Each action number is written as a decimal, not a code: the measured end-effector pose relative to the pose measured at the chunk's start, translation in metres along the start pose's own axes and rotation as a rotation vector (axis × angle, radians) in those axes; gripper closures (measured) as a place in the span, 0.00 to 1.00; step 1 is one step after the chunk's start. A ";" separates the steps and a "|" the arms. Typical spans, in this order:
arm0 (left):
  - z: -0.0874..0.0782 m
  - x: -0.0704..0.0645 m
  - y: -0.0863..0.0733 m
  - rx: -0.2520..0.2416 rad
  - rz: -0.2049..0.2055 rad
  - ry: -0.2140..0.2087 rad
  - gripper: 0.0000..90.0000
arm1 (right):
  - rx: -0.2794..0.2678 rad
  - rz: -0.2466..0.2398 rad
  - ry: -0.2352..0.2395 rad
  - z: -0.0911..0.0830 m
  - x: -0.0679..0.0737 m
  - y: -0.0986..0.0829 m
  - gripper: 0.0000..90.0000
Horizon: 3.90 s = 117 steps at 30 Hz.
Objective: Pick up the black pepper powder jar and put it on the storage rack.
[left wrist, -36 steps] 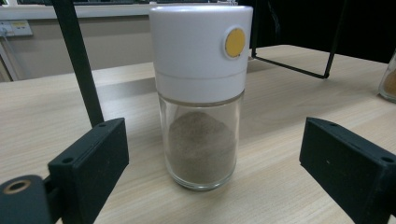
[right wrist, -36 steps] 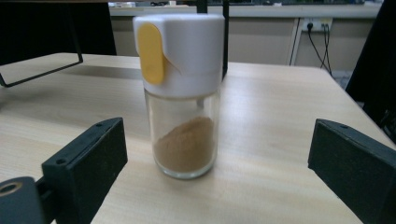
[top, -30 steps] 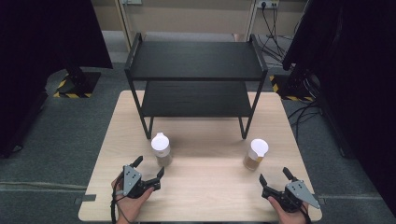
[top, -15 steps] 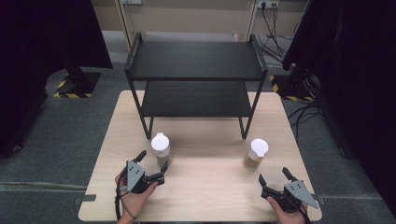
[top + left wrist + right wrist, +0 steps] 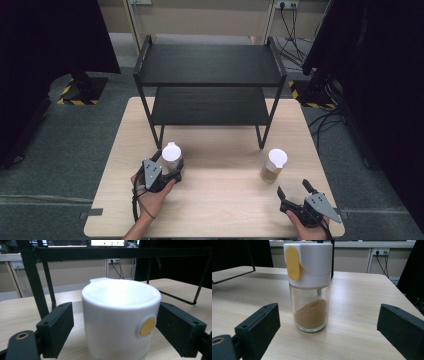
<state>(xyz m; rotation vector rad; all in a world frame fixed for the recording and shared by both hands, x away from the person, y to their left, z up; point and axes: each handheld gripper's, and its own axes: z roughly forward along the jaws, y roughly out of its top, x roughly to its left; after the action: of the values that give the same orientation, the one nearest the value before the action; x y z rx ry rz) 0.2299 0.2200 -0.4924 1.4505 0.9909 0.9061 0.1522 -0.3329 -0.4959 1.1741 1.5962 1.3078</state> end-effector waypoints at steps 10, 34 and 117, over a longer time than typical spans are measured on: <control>0.006 -0.004 0.000 0.002 0.010 0.007 0.30 | -0.003 0.010 0.001 0.000 -0.001 -0.001 0.06; -0.005 -0.003 0.023 -0.029 0.016 0.016 0.34 | -0.009 0.020 -0.003 -0.001 -0.001 -0.002 0.06; 0.009 -0.009 0.181 -0.390 0.045 0.118 0.34 | -0.013 0.026 -0.010 -0.001 0.000 -0.002 0.06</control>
<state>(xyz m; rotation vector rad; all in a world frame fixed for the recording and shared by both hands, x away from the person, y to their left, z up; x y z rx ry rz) 0.2519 0.1998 -0.3137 1.1024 0.8130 1.1571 0.1506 -0.3336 -0.4981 1.1950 1.5676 1.3253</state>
